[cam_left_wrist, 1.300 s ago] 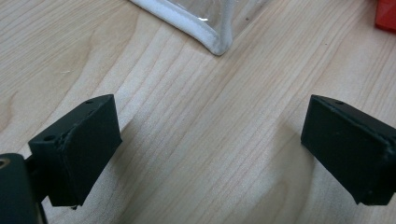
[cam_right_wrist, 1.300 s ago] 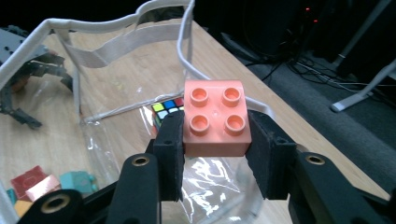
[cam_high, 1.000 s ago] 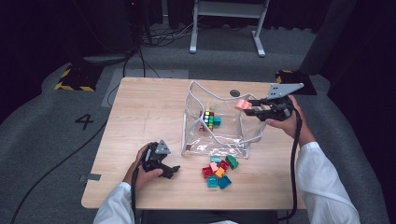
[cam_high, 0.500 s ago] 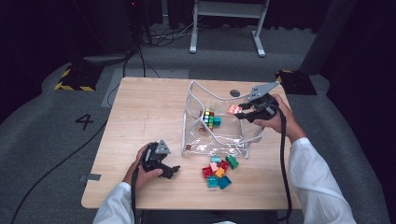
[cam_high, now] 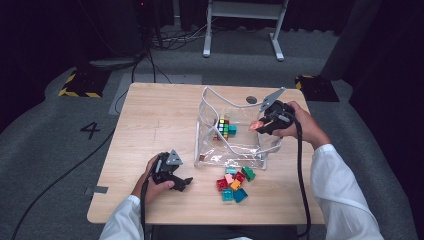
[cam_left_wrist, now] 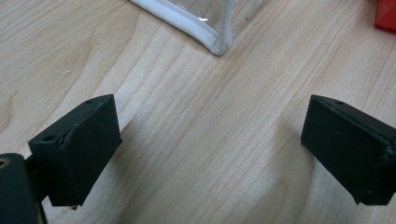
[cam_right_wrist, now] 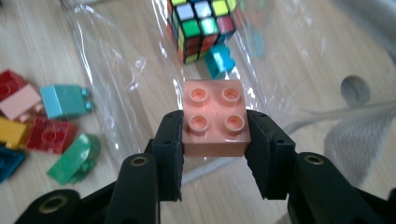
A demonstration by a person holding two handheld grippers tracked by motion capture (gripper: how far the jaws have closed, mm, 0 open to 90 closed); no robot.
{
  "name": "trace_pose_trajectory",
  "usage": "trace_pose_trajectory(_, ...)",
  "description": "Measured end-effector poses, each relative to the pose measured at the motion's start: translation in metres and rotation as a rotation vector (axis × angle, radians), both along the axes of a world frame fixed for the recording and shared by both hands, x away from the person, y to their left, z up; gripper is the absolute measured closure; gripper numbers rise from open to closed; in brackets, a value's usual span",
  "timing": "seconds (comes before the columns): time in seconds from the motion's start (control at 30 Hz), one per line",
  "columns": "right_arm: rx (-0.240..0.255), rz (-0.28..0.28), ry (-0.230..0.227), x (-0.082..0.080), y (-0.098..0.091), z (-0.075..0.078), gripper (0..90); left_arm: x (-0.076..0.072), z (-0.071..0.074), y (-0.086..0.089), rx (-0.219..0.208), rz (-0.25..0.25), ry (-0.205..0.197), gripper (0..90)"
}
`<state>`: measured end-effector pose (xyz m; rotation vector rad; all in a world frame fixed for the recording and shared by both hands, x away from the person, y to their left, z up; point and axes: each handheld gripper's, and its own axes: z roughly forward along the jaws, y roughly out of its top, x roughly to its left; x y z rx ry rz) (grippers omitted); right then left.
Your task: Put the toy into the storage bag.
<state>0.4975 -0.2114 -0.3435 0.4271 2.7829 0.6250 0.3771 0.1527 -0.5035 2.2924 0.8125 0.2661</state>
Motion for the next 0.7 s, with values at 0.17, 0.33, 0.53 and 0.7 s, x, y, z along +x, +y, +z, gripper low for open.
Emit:
trace_pose_trajectory(0.17,-0.025,-0.024,0.008,0.0,-0.011,0.003,58.9,0.0,0.0,0.0,0.003,0.0,-0.004,4.8)
trace_pose_trajectory(0.33,-0.083,-0.037,0.003,-0.003,-0.019,0.008,58.9,0.0,0.0,0.0,0.002,0.002,0.001,4.7)
trace_pose_trajectory(0.53,-0.118,-0.044,0.003,-0.006,-0.02,0.011,58.9,0.0,0.0,0.0,0.001,0.0,-0.002,4.8)
trace_pose_trajectory(0.7,-0.094,-0.033,0.003,-0.008,-0.02,0.011,58.7,0.0,0.0,0.0,0.0,0.0,0.0,4.8)
